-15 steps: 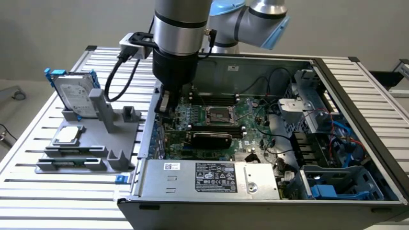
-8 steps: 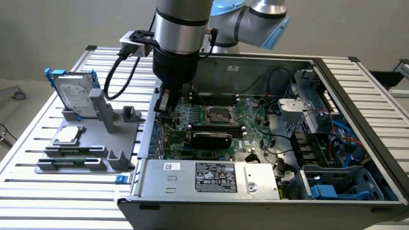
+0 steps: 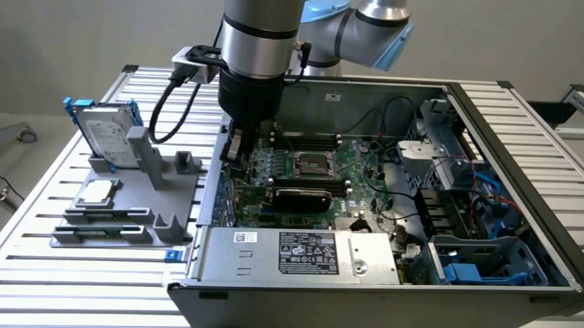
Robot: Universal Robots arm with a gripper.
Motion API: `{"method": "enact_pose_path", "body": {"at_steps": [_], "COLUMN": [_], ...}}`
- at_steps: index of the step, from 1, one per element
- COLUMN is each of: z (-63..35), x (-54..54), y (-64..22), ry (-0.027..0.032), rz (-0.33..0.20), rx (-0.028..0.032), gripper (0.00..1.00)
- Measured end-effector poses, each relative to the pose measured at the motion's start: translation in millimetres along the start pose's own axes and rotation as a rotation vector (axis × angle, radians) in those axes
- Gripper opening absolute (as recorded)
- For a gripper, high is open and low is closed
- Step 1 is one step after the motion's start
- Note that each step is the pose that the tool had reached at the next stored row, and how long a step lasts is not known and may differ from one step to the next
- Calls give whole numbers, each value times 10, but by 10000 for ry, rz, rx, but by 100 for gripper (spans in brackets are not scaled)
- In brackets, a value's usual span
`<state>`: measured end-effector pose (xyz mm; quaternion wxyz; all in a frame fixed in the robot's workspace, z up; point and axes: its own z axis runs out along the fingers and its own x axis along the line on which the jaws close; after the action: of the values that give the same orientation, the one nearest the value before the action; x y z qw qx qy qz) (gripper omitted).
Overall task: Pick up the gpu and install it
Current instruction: 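Press down on the gpu until it lock into place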
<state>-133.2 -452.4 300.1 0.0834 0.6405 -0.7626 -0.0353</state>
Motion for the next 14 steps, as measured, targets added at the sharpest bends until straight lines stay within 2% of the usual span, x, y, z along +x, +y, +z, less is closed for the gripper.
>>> {"method": "enact_pose_path", "body": {"at_steps": [10,12,14], "z": [25,20,-4], "x": [-16,-21,-26], "y": [-1,-7,-25], "ry": [-73,-46,16], "rz": [450,503,533], "rx": [-40,-47,-49], "gripper": [11,11,11]}}
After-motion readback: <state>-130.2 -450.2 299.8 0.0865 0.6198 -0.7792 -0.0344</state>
